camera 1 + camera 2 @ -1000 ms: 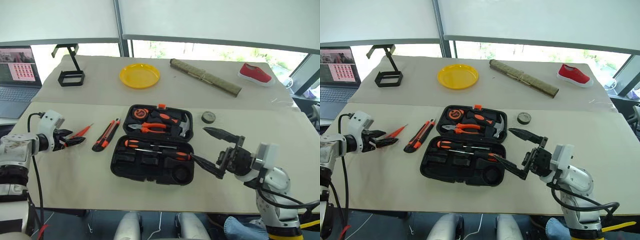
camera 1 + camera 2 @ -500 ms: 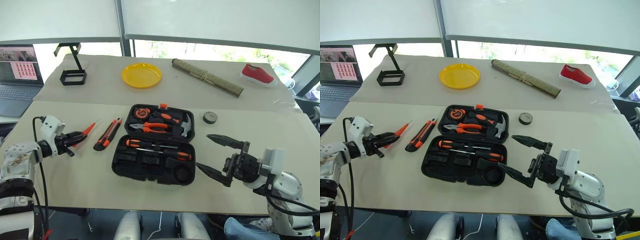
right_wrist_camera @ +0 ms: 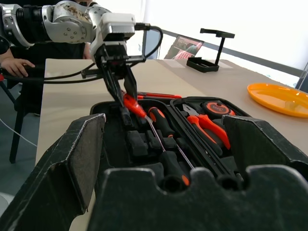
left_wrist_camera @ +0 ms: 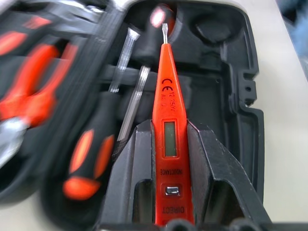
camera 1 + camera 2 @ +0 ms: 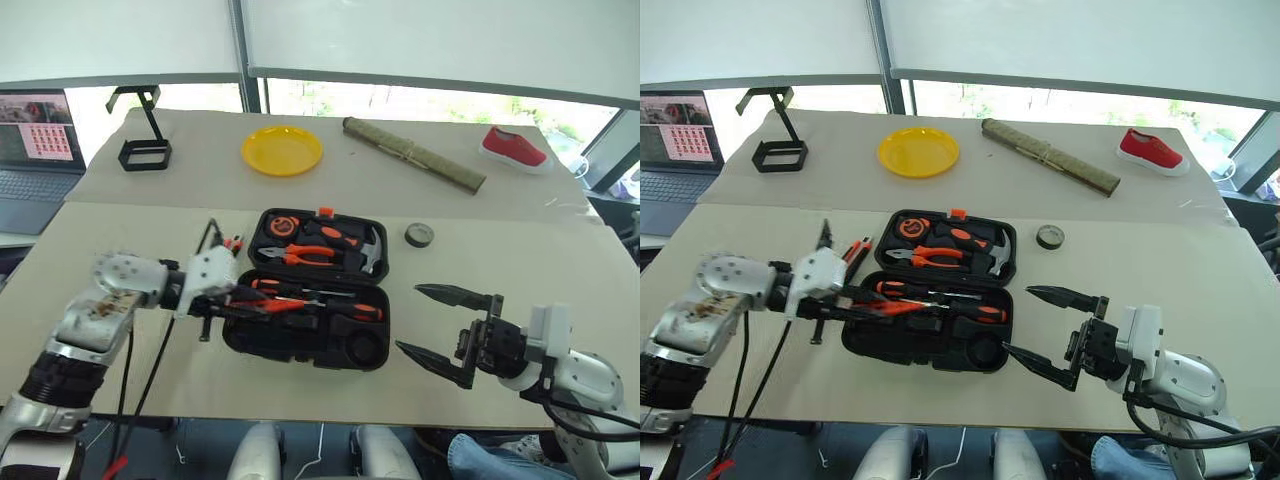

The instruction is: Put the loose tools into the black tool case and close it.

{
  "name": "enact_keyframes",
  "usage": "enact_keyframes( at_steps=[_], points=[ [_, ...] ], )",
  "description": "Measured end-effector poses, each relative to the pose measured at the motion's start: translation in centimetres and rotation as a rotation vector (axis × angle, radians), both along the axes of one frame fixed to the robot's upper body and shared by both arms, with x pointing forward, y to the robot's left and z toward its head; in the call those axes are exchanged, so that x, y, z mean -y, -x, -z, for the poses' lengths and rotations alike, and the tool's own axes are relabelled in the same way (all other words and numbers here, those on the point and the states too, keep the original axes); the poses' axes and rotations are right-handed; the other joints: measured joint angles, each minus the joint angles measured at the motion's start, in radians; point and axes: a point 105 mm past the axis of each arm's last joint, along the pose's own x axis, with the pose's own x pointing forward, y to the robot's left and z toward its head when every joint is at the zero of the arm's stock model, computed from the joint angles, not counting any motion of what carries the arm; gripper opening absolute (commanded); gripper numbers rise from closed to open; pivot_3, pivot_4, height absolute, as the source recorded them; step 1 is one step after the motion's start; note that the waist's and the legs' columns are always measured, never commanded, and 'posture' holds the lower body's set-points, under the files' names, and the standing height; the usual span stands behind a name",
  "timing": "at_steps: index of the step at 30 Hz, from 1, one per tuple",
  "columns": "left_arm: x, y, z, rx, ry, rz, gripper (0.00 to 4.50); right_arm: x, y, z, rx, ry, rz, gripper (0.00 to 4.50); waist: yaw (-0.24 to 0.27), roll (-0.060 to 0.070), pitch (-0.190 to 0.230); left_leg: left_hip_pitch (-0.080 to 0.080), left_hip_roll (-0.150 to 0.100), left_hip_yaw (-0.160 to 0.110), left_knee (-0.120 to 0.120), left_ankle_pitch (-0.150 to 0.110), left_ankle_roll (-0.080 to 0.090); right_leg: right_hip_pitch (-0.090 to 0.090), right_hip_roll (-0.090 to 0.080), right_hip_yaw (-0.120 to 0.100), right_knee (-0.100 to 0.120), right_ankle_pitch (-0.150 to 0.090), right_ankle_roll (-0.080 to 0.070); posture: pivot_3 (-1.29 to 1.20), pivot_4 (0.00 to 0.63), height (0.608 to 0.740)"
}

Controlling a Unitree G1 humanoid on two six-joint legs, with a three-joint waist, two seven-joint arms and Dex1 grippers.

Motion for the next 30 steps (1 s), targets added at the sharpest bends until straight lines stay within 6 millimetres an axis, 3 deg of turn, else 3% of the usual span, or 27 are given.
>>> enact_keyframes(
  at_steps=[4, 11, 20, 30],
  points=[
    [0.4, -0.5, 1.0, 0.014, -0.051, -0.020, 0.47, -0.2, 0.2, 0.4, -0.014, -0.005, 0.018, 4.50, 0.000, 0.000, 0.000, 0.000, 0.000, 0.000, 0.000, 0.000, 0.000, 0.000, 0.000, 0.001, 0.000, 0.000, 0.000, 0.00, 0.150, 0.740],
    [0.0, -2.1, 0.8, 0.067, -0.131, -0.022, 0.47, -0.3, 0.5, 0.5, -0.017, -0.001, 0.030, 4.50, 0.005, 0.000, 0.000, 0.000, -0.001, 0.000, 0.001, 0.000, 0.000, 0.000, 0.000, 0.001, 0.000, 0.000, 0.000, 0.00, 0.150, 0.740],
    [0.0, -1.6, 1.2, 0.053, -0.180, 0.059, 0.47, -0.3, 0.5, 0.5, -0.016, 0.005, 0.032, 4.50, 0.005, 0.000, 0.000, 0.000, 0.000, 0.000, 0.001, 0.000, 0.000, 0.000, 0.000, 0.001, 0.000, 0.000, 0.000, 0.00, 0.150, 0.740],
    [0.3, -2.6, 1.2, 0.070, -0.241, 0.046, 0.47, -0.4, 0.4, 0.7, -0.018, 0.009, 0.029, 4.50, 0.006, 0.000, 0.000, 0.001, -0.001, 0.000, 0.002, 0.000, 0.000, 0.001, 0.000, 0.001, 0.000, 0.000, 0.000, 0.00, 0.150, 0.740]
  ],
)
